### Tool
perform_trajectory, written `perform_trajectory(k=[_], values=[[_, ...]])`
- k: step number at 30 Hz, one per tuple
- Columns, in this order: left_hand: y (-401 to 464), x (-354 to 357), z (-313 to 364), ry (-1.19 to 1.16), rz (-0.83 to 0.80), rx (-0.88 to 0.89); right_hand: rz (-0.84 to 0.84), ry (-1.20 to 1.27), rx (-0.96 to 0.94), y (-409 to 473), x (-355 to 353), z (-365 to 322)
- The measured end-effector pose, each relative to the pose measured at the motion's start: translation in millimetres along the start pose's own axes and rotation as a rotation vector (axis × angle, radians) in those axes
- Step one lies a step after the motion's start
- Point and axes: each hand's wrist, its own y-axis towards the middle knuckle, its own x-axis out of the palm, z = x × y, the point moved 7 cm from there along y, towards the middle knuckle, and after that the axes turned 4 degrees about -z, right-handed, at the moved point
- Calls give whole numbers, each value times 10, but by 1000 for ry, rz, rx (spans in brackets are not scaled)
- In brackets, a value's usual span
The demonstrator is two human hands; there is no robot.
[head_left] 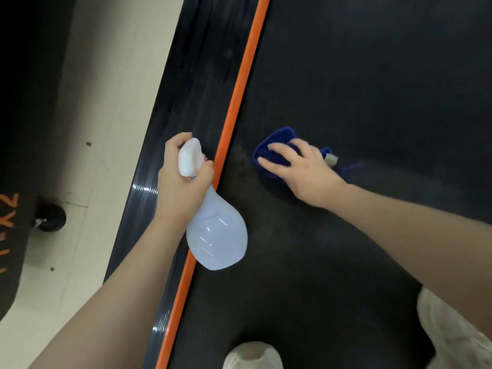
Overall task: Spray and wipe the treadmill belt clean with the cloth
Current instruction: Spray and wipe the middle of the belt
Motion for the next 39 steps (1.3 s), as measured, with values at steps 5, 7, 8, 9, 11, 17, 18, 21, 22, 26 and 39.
perform_trajectory(k=[5, 7, 8, 9, 11, 17, 18, 21, 22, 26, 39], values=[[82, 130, -169, -175, -138, -2, 129, 121, 362, 261, -48, -83], [90, 134, -197, -230, -165, 6, 196, 102, 226, 50, 56, -482], [87, 130, -206, -250, -175, 22, 190, 86, 138, -58, 103, -641], [84, 129, -215, -266, -186, 36, 198, 64, 84, -93, 142, -696], [95, 132, -232, -294, -213, 58, 267, 47, 107, 97, 24, -559], [95, 127, -240, -308, -257, 88, 299, 157, 526, 474, -147, -390], [90, 123, -243, -313, -258, 82, 264, 144, 424, 369, -80, -605], [97, 110, -243, -290, -270, 96, 156, 109, 170, 220, 6, -817], [107, 114, -258, -274, -271, 105, 185, 99, 148, 303, -54, -715], [119, 106, -297, -257, -242, 127, 314, 59, 278, 597, -202, -345], [118, 119, -268, -275, -238, 141, 415, 11, 408, 480, -260, 22]])
